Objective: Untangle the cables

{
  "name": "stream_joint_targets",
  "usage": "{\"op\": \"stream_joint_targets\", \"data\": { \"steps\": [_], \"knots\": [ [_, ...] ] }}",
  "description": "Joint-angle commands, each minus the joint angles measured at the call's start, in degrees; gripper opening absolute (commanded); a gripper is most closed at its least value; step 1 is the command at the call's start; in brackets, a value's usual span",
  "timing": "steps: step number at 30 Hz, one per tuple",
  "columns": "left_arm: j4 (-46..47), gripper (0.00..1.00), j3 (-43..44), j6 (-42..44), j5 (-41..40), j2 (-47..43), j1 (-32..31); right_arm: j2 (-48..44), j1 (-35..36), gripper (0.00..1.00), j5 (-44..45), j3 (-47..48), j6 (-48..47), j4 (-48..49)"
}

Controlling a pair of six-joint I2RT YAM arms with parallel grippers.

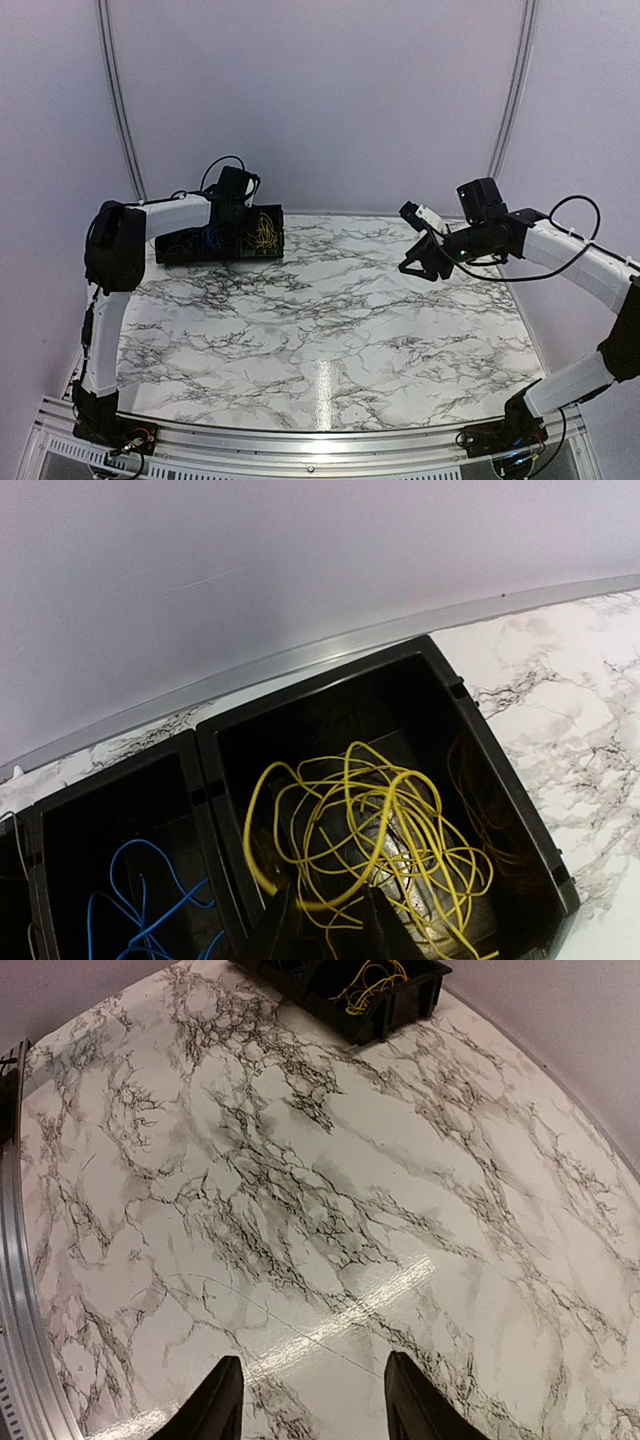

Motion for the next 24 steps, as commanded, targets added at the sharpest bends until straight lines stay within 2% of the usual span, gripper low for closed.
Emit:
{"op": "stream_joint_targets", "data": {
  "steps": [1,2,4,5,7,8,9,11,15,18,20,24],
  "knots": [
    [2.06,0.36,-0.69,-1.01,2.39,-6.33,0.02,-0.12,-0.53,0.49,-0.14,0.70,-0.18,1.40],
    [2.14,0.46,-0.81,-2.53,1.67,-7.51,-0.04,-0.44,-0.53,0.49,-0.53,1.31,-0.54,1.52],
    [2.15,0.59,-1.54,-4.29,-0.23,-10.06,0.03,-1.34,-0.54,0.49,-1.06,2.23,-1.05,2.85],
    [2.15,0.64,-2.16,-4.73,-0.39,-11.44,0.01,-1.79,-0.54,0.52,-0.47,2.46,-0.92,4.10],
    [2.07,0.79,-4.21,-6.41,-0.12,-15.08,-0.04,-2.45,-0.58,0.59,1.44,1.92,0.39,7.58],
    [2.08,0.94,-5.62,-7.37,0.49,-16.97,-0.06,-2.62,-0.54,0.61,2.37,1.37,0.93,9.53],
    [1.84,0.98,-7.06,-8.43,1.03,-18.93,-0.16,-2.73,-0.54,0.63,3.04,0.79,1.46,11.41],
    [0.91,0.99,-9.85,-10.58,2.93,-22.73,-0.30,-2.83,-0.53,0.68,6.81,-0.46,3.90,16.74],
    [-5.14,0.99,-13.25,-16.82,8.29,-29.21,-0.36,-1.51,-0.53,0.91,20.52,0.41,11.81,26.65],
    [-9.53,0.99,-15.50,-14.62,19.01,-33.34,-0.83,0.64,-0.53,0.94,30.56,5.18,15.01,28.85],
    [-9.78,0.99,-18.26,-13.06,14.36,-37.33,-3.35,1.47,-0.54,0.95,34.55,8.49,16.28,28.53],
    [-8.67,0.99,-23.64,-7.56,-3.78,-43.64,-10.25,0.92,-0.53,0.95,37.71,8.80,17.75,28.64]
  ]
}}
